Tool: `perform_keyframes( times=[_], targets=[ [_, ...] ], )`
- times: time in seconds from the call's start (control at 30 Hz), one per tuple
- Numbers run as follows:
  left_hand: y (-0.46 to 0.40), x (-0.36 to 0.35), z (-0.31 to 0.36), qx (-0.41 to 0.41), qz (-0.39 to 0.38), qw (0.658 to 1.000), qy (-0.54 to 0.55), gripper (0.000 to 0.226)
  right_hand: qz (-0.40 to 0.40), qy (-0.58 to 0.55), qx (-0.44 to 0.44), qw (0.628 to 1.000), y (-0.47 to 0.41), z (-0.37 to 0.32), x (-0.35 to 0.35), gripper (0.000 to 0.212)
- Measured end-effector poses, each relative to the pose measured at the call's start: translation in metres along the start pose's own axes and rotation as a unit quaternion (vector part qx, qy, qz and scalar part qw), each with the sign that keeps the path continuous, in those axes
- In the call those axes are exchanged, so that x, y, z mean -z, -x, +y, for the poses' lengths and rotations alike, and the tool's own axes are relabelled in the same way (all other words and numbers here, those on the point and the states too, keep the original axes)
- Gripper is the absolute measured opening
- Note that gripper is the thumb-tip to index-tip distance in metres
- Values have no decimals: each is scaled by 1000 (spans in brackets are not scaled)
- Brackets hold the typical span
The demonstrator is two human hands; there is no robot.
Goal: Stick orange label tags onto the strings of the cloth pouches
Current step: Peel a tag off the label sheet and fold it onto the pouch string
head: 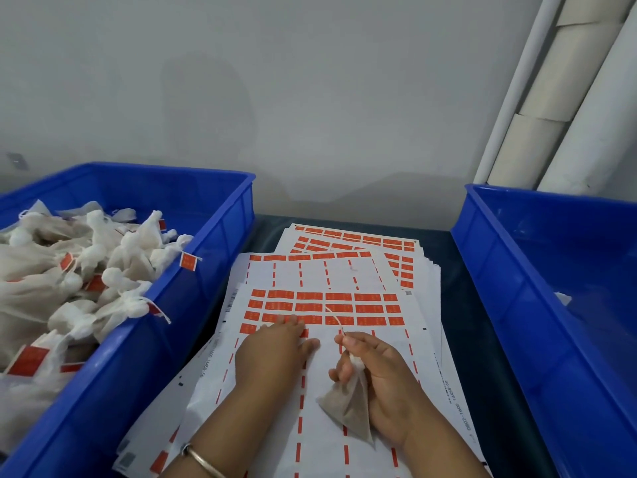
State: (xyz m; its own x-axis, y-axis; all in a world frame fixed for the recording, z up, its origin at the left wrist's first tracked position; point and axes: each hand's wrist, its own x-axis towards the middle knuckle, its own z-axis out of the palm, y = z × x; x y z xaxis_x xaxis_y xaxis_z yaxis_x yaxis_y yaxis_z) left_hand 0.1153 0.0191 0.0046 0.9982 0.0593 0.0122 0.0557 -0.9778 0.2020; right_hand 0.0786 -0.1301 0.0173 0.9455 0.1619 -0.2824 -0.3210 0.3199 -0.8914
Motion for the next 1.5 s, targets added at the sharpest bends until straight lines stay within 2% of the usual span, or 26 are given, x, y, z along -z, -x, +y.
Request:
perform_keyframes(
  times=[0.23,0.47,0.6,0.77,0.9,1.0,1.07,1.17,1.23,1.33,1.5],
  targets=[
    [2,2,1,-4,1,1000,-3,46,7,-22,-6,1000,0,0,-1,14],
    [3,0,2,18,26,998,47,36,29,-45,-6,999,0,1,-1,14],
    [0,-3,3,62,44,993,87,37,39,-60,1,997,2,1,-2,13],
    [-2,-4,8,161,58,969,178,30,60,-50,7,997,9,0,-3,11],
    [0,-4,10,174,59,962,200,23,56,-41,12,998,13,0,-4,9],
    [4,-6,8,138,79,970,182,22,48,-61,9,997,14,-1,-3,12],
    [4,-10,6,100,80,979,161,32,41,-71,2,997,14,-1,-2,18],
    [1,-11,-1,61,-2,990,127,62,26,-84,1,996,14,-1,0,26],
    [-3,-6,-9,15,-43,995,84,74,10,-86,8,996,13,-1,1,29],
    [-12,-3,-25,-33,-63,996,48,73,-6,-68,14,998,10,1,2,26],
    [-13,-5,-25,-24,-65,997,38,71,-5,-25,14,1000,7,3,2,20]
  ],
)
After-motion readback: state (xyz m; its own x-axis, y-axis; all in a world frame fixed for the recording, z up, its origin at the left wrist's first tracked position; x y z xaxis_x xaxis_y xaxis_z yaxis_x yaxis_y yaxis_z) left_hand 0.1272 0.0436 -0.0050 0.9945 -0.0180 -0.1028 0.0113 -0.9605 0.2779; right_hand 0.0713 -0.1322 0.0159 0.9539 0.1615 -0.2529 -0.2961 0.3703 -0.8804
